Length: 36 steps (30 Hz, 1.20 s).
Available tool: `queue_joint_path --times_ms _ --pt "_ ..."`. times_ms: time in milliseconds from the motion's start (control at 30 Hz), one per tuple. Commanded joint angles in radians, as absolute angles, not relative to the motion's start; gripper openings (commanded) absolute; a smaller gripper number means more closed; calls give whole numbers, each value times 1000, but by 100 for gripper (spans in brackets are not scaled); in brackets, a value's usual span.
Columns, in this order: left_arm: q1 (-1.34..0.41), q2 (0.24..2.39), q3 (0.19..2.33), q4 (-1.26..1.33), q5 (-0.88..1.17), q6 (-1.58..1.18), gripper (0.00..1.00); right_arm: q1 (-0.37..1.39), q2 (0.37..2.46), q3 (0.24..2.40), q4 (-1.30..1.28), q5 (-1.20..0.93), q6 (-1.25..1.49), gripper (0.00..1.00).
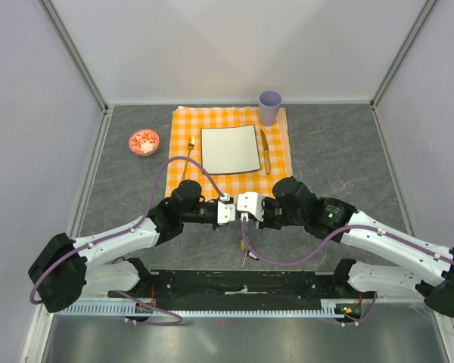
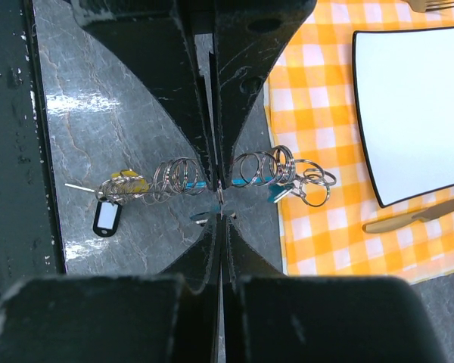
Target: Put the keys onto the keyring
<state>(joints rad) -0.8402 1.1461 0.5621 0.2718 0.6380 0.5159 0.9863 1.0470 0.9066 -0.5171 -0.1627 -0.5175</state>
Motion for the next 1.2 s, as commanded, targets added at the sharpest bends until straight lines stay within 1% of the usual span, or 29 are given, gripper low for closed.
queue_joint_path --times_ms 0,667,1167 --pt "-847 1121 589 342 637 534 2 989 1028 913 -503 -183 -514 0" --pt "-845 1118 581 345 673 546 2 989 1028 908 -494 -144 -506 0" --pt "-845 1118 586 341 692 543 2 989 1037 910 -485 -167 -502 0"
